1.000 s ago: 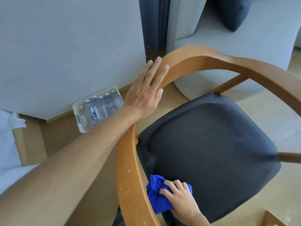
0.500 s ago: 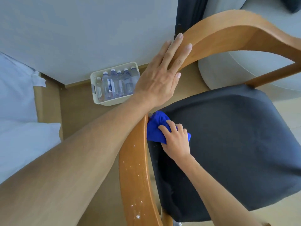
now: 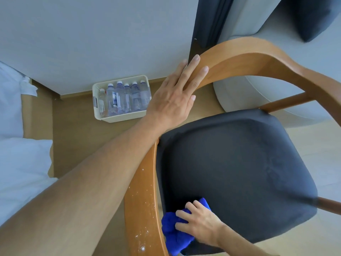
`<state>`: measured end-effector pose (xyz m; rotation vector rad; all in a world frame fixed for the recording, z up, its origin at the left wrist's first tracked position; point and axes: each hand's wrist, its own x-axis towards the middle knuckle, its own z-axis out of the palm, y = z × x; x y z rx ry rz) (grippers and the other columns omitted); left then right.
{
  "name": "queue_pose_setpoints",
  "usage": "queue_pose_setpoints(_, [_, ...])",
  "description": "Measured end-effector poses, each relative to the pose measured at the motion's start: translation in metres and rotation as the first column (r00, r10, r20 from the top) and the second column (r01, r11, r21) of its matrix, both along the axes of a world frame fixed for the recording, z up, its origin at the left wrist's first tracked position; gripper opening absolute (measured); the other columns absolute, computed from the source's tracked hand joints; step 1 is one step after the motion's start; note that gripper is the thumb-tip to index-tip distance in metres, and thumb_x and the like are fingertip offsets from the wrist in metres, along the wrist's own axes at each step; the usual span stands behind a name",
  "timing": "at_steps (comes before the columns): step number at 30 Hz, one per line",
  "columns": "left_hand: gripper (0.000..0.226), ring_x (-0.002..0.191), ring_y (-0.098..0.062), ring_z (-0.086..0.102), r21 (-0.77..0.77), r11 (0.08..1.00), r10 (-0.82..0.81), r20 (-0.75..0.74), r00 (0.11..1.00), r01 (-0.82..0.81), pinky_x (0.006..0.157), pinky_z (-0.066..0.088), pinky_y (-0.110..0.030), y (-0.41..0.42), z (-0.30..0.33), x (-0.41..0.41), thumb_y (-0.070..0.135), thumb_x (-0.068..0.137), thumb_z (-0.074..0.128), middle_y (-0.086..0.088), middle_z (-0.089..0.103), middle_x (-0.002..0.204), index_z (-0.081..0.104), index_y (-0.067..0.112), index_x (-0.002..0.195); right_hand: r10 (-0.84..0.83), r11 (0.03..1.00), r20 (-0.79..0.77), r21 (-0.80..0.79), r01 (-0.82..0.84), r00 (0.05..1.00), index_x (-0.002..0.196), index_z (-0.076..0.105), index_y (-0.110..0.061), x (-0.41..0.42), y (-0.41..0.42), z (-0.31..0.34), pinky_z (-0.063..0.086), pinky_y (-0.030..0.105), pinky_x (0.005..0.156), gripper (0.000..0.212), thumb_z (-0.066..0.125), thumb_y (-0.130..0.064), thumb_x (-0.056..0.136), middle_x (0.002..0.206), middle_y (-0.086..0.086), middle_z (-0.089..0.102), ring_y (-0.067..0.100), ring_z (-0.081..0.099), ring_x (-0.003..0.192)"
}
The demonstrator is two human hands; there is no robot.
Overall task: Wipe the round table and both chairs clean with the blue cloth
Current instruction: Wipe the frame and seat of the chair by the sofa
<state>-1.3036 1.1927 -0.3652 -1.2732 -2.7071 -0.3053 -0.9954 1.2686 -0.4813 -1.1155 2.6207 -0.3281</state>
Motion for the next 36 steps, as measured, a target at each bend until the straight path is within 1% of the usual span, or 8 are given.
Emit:
queue_pose_setpoints(4, [0.063, 0.148, -0.032, 0.012, -0.004, 1.000, 0.005, 0.002, 1.000, -0.005, 0.116, 0.029, -0.043, 0.001, -0.001, 0.000, 0.027, 0.099, 0.038, -0.013, 0.008, 0.161, 0.009, 0.013, 0.154, -0.308, 0.951, -0.086, 0.012, 0.310, 0.948, 0.107, 0.060, -0.030, -0.100, 0.020, 0.001, 0.046, 0.036, 0.068, 0.037, 0.061, -0.016, 0.072, 0.117, 0.001, 0.059, 0.028, 0.057, 0.083])
queue_pose_setpoints(9, [0.062, 0.146, -0.034, 0.019, 0.016, 1.000, 0.008, -0.001, 1.000, -0.008, 0.110, 0.038, -0.045, 0.001, -0.002, 0.000, 0.026, 0.097, 0.040, -0.014, 0.013, 0.160, 0.015, 0.013, 0.153, -0.833, 0.552, 0.001, 0.050, 0.832, 0.553, 0.125, 0.054, -0.023, -0.189, 0.007, -0.009, 0.040, 0.040, 0.077, 0.045, 0.060, -0.014, 0.081, 0.130, 0.006, 0.050, 0.032, 0.049, 0.094])
queue_pose_setpoints(17, [0.065, 0.147, -0.032, 0.013, -0.009, 1.000, 0.027, 0.011, 1.000, -0.027, 0.112, 0.034, -0.046, 0.002, 0.002, 0.002, 0.028, 0.099, 0.041, -0.012, 0.007, 0.161, 0.008, 0.016, 0.154, -0.229, 0.973, 0.098, 0.001, 0.230, 0.968, 0.100, 0.057, -0.033, 0.013, -0.037, -0.002, 0.046, 0.032, 0.067, 0.035, 0.068, -0.027, 0.067, 0.118, -0.005, 0.057, 0.022, 0.056, 0.080])
queue_pose_setpoints(25, [0.066, 0.147, -0.034, 0.011, 0.009, 1.000, -0.001, 0.031, 1.000, 0.000, 0.110, 0.034, -0.053, 0.001, 0.001, 0.001, 0.022, 0.099, 0.042, -0.014, 0.004, 0.161, 0.007, 0.015, 0.154, -0.310, 0.948, 0.028, 0.088, 0.307, 0.950, 0.097, 0.056, -0.033, 0.082, 0.095, 0.006, 0.048, 0.031, 0.063, 0.045, 0.072, -0.013, 0.059, 0.113, -0.003, 0.062, 0.025, 0.058, 0.078])
queue_pose_setpoints(28, [0.067, 0.147, -0.034, 0.009, 0.001, 1.000, 0.014, 0.029, 0.999, -0.014, 0.110, 0.034, -0.056, 0.001, 0.000, 0.000, 0.022, 0.099, 0.042, -0.014, 0.002, 0.161, 0.005, 0.015, 0.154, -0.814, 0.566, -0.094, 0.092, 0.819, 0.573, 0.104, 0.064, -0.019, 0.061, 0.190, 0.012, 0.052, 0.042, 0.063, 0.062, 0.082, -0.001, 0.047, 0.111, 0.012, 0.063, 0.038, 0.059, 0.078])
queue_pose_setpoints(32, [0.066, 0.147, -0.035, 0.009, 0.001, 1.000, 0.022, 0.004, 1.000, -0.022, 0.111, 0.032, -0.054, 0.001, -0.001, 0.002, 0.024, 0.099, 0.041, -0.015, 0.003, 0.161, 0.006, 0.015, 0.154, -0.909, -0.416, -0.011, 0.022, 0.909, -0.416, 0.126, 0.048, -0.009, 0.023, 0.261, 0.004, 0.043, 0.046, 0.087, 0.046, 0.059, -0.009, 0.081, 0.122, 0.022, 0.048, 0.045, 0.053, 0.102])
queue_pose_setpoints(34, [0.065, 0.147, -0.035, 0.009, -0.001, 1.000, 0.023, -0.010, 1.000, -0.023, 0.112, 0.031, -0.053, 0.002, -0.001, 0.002, 0.026, 0.100, 0.040, -0.015, 0.004, 0.161, 0.006, 0.015, 0.154, -0.813, -0.582, 0.015, -0.012, 0.813, -0.581, 0.124, 0.047, -0.010, 0.005, 0.242, -0.001, 0.042, 0.043, 0.088, 0.042, 0.055, -0.013, 0.083, 0.123, 0.021, 0.047, 0.044, 0.053, 0.103])
queue_pose_setpoints(36, [0.064, 0.147, -0.035, 0.009, 0.000, 1.000, 0.023, -0.012, 1.000, -0.023, 0.113, 0.029, -0.052, 0.004, 0.000, 0.002, 0.027, 0.100, 0.039, -0.015, 0.004, 0.161, 0.006, 0.016, 0.154, -0.864, -0.502, -0.006, -0.048, 0.863, -0.503, 0.122, 0.050, -0.011, -0.004, 0.193, -0.003, 0.043, 0.044, 0.087, 0.042, 0.057, -0.013, 0.081, 0.124, 0.019, 0.047, 0.043, 0.052, 0.102])
